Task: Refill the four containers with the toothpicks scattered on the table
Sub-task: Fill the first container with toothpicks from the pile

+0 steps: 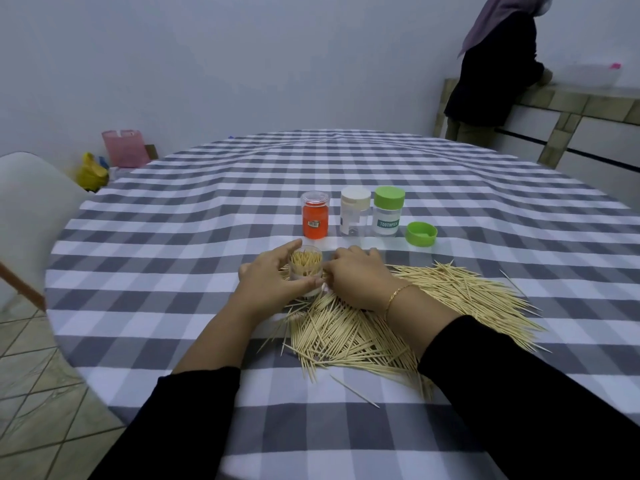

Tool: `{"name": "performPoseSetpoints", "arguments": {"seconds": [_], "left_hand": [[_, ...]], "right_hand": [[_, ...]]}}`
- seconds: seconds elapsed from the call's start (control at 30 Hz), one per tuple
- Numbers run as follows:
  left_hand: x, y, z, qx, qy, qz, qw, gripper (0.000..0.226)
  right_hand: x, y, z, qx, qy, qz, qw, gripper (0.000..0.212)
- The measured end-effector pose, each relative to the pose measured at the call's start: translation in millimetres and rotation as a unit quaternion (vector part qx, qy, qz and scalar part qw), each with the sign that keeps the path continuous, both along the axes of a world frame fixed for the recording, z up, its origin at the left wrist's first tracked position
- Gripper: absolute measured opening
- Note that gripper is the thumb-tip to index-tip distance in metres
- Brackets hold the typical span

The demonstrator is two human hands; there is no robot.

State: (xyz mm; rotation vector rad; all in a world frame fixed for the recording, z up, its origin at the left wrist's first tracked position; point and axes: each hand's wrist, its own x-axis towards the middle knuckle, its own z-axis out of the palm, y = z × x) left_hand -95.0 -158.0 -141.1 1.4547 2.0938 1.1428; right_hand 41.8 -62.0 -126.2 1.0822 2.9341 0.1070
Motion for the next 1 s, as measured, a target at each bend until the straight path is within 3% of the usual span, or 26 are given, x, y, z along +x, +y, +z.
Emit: {"name": "performPoseSetpoints", "arguments": {"seconds": [0.13, 0.33, 0.5, 0.6, 0.67, 0.77, 0.93, 1.0], "left_hand": [[1, 0, 1, 0.004, 0.004, 0.005, 1.0, 0.079], [-1, 1, -1, -0.011, -0.001, -0.003, 1.0, 0.09], [-2, 2, -4, -0.007, 0.002, -0.003, 1.0, 0.082], [-2, 3, -4, -0.005, 0.004, -0.006, 1.0, 0.081], [-2, 3, -4, -0.003, 0.003, -0.008, 1.0, 0.085], [-2, 4, -6, 0.003, 0.002, -0.007, 1.0, 0.083], [-2, 3, -7, 0.004, -0.023, -0.014, 1.0, 0.095], [-2, 3, -6, 0.008, -0.021, -0.013, 1.0, 0.093]], "right_hand": [[1, -1, 5, 0.061, -0.031, -0.005, 0.998, 0.027], [10, -4, 8, 0.117, -0.035, -0.027, 0.992, 0.023], [23, 10, 12, 0.055, 0.035, -0.095, 0.993, 0.02], [28, 13, 18, -0.079, 0.141, -0.116, 0.98, 0.02], [28, 9, 22, -0.201, 0.245, -0.113, 0.942, 0.021], [23, -1, 31, -0.329, 0.4, -0.094, 0.85, 0.017], [9, -14, 43, -0.475, 0.538, -0.066, 0.693, 0.014], [5, -19, 47, -0.496, 0.576, -0.055, 0.647, 0.014]]}}
